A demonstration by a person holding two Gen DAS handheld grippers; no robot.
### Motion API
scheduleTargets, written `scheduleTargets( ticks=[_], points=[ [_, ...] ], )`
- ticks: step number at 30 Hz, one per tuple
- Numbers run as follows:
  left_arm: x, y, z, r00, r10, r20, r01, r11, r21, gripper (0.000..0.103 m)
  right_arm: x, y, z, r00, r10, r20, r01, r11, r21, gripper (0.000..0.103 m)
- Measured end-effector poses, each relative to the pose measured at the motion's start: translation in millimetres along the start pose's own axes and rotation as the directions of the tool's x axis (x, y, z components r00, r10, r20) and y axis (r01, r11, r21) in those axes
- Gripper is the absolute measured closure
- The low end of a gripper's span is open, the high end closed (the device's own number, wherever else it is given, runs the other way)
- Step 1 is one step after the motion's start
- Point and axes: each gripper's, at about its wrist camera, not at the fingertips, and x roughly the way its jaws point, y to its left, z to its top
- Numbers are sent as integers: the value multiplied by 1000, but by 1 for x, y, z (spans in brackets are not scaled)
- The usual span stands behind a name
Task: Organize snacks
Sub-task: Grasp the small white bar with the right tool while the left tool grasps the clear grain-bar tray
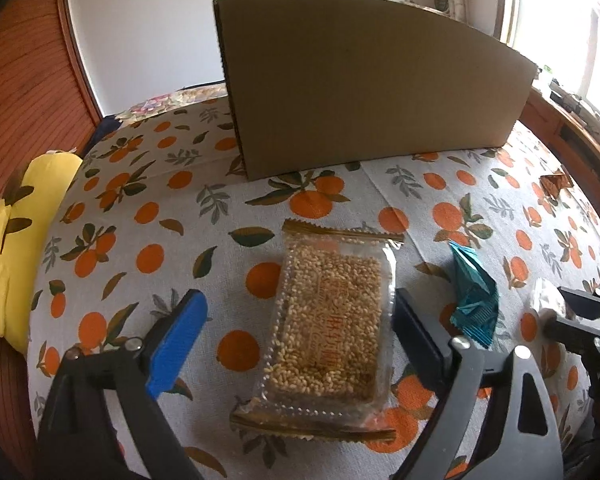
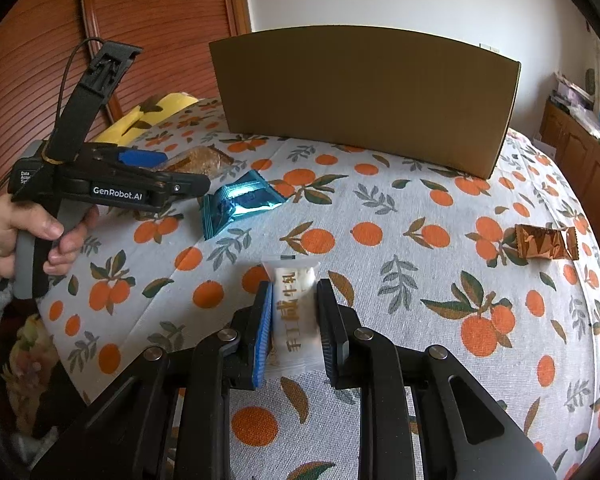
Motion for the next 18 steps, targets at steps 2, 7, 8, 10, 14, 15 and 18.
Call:
scheduleTargets(
  ticks=[2,7,8,10,14,15,18],
  points=[
    [-4,-5,-2,1000,-11,11,11,1000,16,31,0,0,0,1000,-1,0,1,1000,0,83],
    [-15,-16,-6,999,-34,24,33,999,24,59,0,2,0,1000,-9,2,9,1000,-7,83],
    [-18,-17,-7,998,-55,30,55,998,6,59,0,1,0,1000,-11,3,11,1000,-8,83],
    [-24,-21,-9,998,-40,45,39,999,12,59,0,1,0,1000,-12,3,12,1000,-8,83],
    [-41,-31,-13,995,-45,93,43,999,32,58,0,2,-1,1000,-15,3,15,1000,-11,83],
    [-46,-33,-14,993,-58,101,55,998,29,58,0,2,0,1000,-17,4,17,1000,-13,83],
    [-56,-36,-14,990,-71,119,69,997,22,58,0,2,0,1000,-22,5,22,1000,-16,83]
  ],
)
